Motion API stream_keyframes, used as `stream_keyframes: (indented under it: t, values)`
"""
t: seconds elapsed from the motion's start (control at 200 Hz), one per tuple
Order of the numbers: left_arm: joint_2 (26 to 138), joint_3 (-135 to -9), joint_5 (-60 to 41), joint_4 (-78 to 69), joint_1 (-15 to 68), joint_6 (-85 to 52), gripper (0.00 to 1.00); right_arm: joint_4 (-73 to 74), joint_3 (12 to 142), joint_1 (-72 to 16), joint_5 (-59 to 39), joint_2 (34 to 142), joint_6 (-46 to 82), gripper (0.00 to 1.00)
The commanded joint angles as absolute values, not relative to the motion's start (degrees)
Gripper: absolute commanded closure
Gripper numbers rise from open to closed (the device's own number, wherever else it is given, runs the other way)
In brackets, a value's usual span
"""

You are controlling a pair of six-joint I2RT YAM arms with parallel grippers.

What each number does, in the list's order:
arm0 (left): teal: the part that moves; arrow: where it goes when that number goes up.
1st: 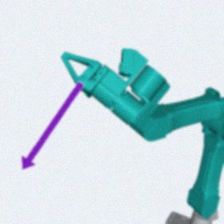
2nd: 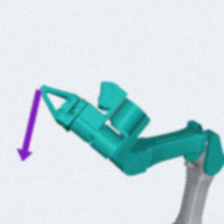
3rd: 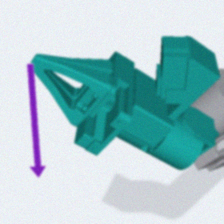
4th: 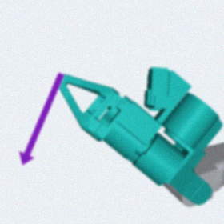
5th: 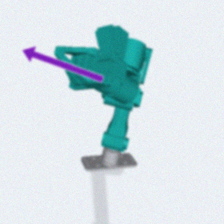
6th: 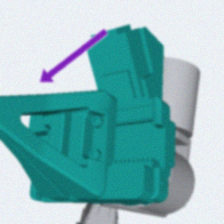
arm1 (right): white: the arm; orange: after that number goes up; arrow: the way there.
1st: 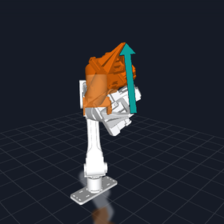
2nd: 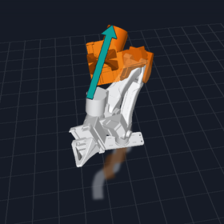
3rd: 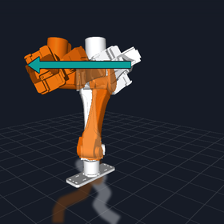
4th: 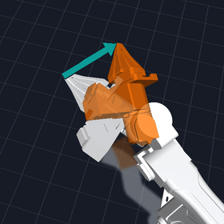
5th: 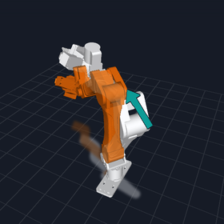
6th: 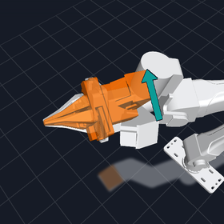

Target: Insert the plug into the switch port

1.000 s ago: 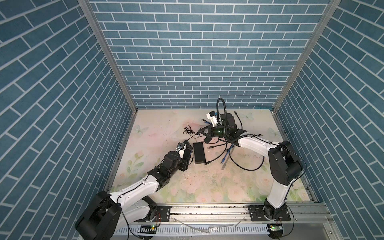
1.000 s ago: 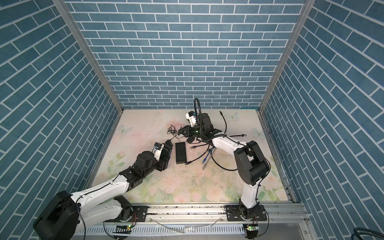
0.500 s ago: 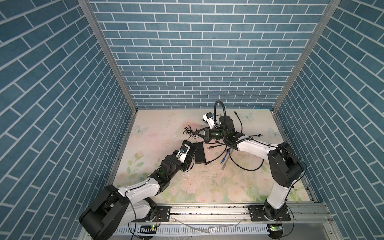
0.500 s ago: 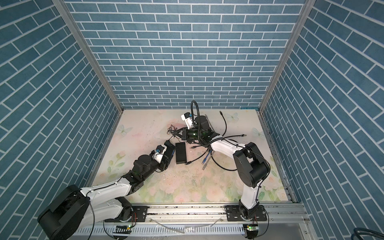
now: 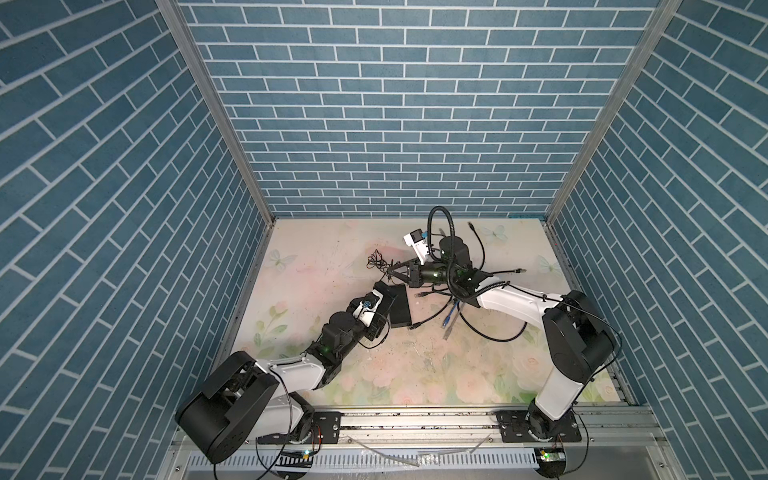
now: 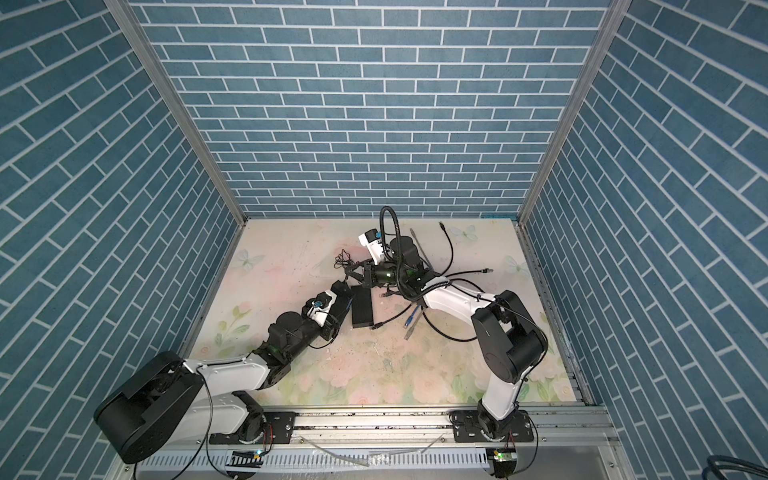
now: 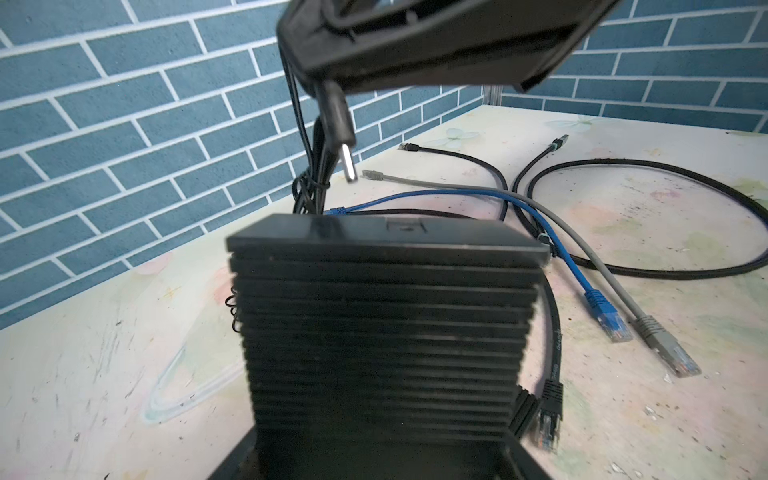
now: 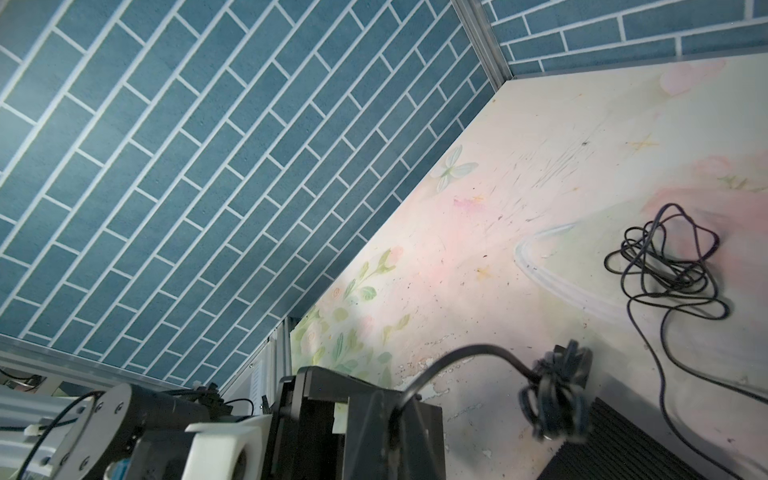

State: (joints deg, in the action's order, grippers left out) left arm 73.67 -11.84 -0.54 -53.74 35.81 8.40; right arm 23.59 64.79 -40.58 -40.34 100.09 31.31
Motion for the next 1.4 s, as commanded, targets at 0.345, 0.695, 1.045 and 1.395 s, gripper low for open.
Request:
stream_keyframes:
  t: [0.345,0.695,1.045,1.395]
  values:
    - [75.25,-11.82,0.44,-57.21,35.91,7.26,0.53,24.39,62.08,-41.91,-39.67,96.80,27.14,1.00]
    - [75.88,-11.39,1.04,-57.65,35.86,6.24,0.53,25.01,61.33,-42.01,-39.35,96.07,26.73,1.00]
    - [75.44,-11.91,0.87,-58.21,35.91,5.38,0.53,24.46,60.56,-42.85,-39.65,97.74,26.46,1.00]
    - [73.94,-11.93,0.53,-58.17,35.87,4.12,0.53,22.07,60.54,-43.82,-37.33,98.44,24.19,1.00]
